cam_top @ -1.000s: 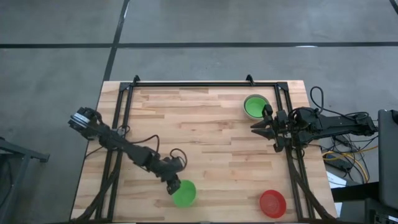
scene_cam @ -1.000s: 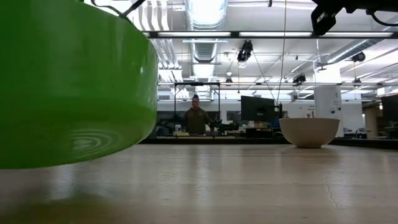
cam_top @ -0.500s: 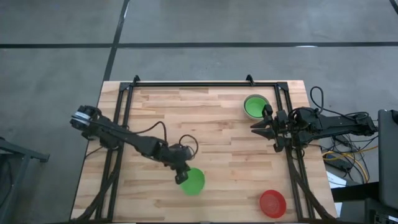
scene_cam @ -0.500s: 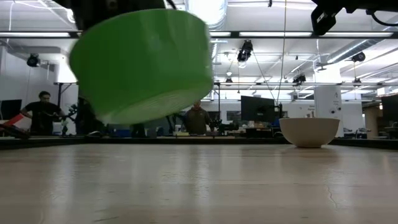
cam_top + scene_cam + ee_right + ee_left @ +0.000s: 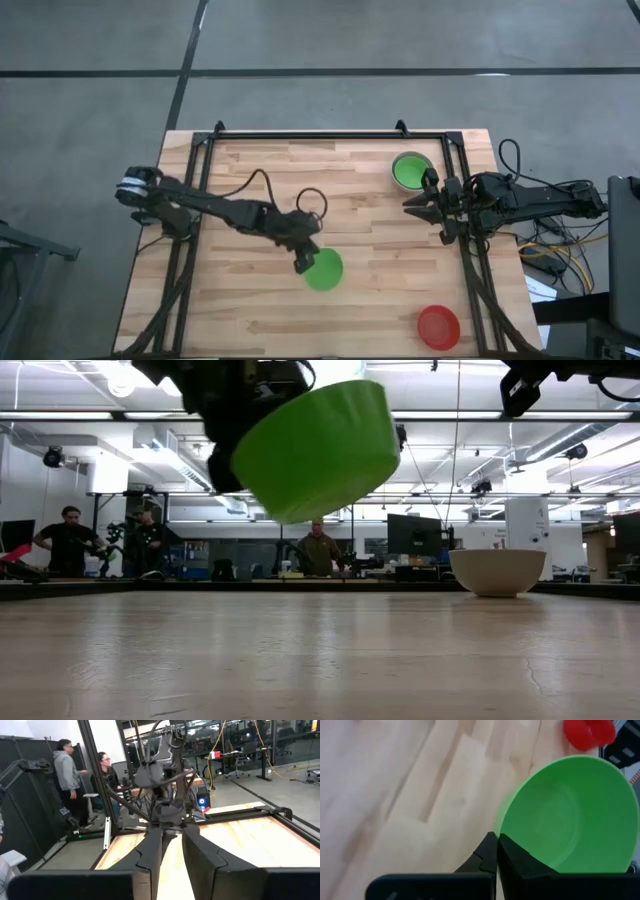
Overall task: Nest bowls inside each other
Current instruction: Stack the green bowl on top of the green bowl
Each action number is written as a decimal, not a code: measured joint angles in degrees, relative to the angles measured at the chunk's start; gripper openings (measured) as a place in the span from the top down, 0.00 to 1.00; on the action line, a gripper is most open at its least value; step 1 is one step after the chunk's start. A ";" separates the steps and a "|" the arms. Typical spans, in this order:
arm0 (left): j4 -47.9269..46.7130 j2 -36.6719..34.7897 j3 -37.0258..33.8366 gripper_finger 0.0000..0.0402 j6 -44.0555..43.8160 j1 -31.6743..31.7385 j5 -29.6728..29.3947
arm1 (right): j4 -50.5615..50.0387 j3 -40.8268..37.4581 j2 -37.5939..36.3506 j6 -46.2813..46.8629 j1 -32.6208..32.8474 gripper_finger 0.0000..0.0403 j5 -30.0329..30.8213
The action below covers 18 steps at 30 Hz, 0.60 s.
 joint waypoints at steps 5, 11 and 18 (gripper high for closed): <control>0.05 -0.02 1.99 0.99 3.57 3.37 0.17 | 0.00 0.00 -0.02 0.00 -0.02 0.80 0.01; -0.11 -0.02 4.45 0.99 6.57 7.93 1.40 | 0.00 0.00 -0.02 0.00 -0.02 0.81 0.00; -0.27 0.11 5.66 0.99 8.88 12.10 3.66 | 0.00 0.00 -0.02 0.00 -0.02 0.83 0.00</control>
